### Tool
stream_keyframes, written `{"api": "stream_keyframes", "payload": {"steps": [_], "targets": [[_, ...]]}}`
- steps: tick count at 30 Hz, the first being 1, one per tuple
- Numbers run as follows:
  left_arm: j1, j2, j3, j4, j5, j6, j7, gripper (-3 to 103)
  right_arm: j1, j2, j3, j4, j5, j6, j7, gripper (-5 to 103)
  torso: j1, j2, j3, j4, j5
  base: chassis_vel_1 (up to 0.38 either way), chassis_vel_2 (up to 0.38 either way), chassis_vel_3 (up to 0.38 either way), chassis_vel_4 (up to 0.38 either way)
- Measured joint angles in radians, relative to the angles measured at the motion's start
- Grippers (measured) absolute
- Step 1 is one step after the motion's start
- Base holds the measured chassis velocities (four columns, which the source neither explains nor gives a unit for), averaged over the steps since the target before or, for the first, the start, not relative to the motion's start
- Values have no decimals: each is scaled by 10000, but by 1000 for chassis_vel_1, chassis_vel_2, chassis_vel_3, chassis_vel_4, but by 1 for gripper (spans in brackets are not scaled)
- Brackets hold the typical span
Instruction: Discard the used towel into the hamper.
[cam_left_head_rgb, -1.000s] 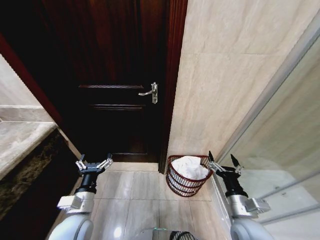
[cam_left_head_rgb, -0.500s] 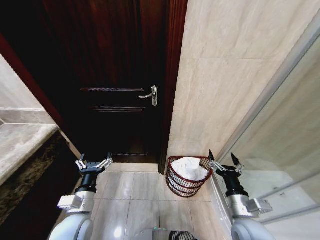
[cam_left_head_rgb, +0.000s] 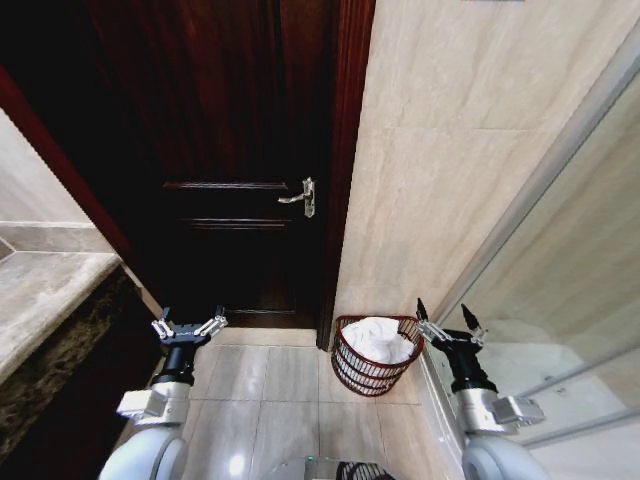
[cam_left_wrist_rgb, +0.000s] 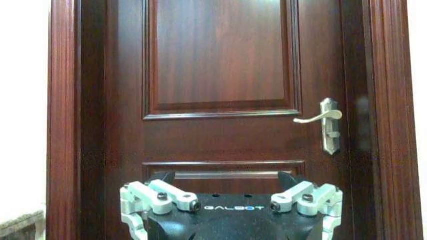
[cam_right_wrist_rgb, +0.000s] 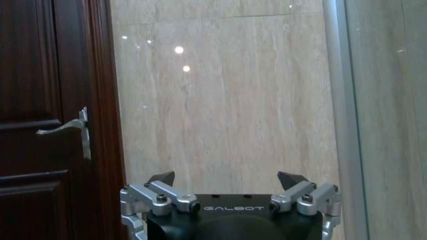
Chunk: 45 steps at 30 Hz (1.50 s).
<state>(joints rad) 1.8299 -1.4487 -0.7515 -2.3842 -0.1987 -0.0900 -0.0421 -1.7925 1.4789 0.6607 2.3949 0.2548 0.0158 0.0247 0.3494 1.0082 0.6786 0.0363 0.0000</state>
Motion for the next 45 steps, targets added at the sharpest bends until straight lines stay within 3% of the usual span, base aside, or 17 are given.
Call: {"api": "stream_keyframes", "payload": {"steps": [45], "targets": [[-82,-42,283,-2,279,71,-42,100,157,-114,-19,23,15,-139,87,100,1031,2313,1285,0,0,0,0,0,0]]}}
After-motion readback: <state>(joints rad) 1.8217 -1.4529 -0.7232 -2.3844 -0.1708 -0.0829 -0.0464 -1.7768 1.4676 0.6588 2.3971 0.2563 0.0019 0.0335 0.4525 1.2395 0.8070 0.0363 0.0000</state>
